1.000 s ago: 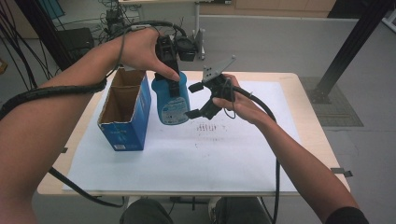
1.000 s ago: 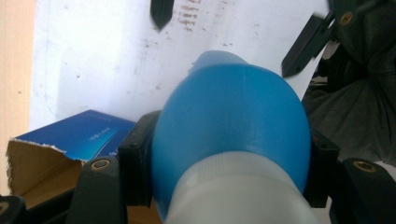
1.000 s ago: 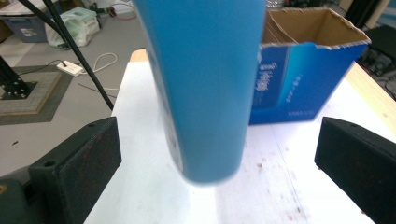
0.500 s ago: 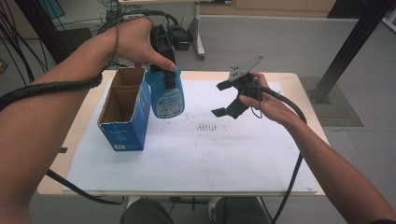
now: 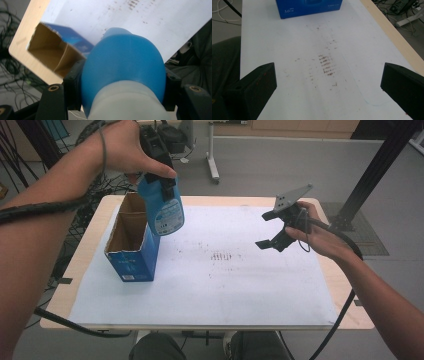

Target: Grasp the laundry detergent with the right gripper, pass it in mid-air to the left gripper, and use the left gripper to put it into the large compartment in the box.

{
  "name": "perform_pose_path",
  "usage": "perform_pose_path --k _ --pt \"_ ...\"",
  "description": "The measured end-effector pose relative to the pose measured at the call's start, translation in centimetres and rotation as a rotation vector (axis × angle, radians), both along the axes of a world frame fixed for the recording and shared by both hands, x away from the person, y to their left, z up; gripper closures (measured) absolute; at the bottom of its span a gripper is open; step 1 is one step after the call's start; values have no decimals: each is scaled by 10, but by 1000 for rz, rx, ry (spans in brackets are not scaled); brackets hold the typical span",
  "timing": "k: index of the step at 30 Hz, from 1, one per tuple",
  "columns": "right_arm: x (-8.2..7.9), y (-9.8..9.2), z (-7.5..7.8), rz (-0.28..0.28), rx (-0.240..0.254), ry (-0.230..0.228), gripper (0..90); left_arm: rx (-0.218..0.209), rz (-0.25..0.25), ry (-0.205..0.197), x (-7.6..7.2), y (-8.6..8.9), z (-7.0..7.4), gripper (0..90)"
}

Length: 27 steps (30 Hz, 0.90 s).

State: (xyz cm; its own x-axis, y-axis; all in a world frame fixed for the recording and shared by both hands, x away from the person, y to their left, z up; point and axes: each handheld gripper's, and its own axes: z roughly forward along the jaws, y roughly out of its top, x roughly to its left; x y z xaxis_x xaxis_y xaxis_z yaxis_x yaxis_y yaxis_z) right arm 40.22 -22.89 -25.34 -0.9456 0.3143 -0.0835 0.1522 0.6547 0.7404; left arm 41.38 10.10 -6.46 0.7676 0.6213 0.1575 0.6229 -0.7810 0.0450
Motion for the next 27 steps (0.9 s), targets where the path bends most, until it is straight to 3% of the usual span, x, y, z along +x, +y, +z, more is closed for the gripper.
perform_pose_path --k 13,18,27 --pt "-10 -28 3 -55 -20 5 2 -15 241 -35 1 32 34 371" --pt "-12 -33 3 -64 -56 9 2 -60 362 -52 3 46 47 371" --pt "-12 -36 3 -77 -76 18 2 -107 521 -89 9 71 68 371"
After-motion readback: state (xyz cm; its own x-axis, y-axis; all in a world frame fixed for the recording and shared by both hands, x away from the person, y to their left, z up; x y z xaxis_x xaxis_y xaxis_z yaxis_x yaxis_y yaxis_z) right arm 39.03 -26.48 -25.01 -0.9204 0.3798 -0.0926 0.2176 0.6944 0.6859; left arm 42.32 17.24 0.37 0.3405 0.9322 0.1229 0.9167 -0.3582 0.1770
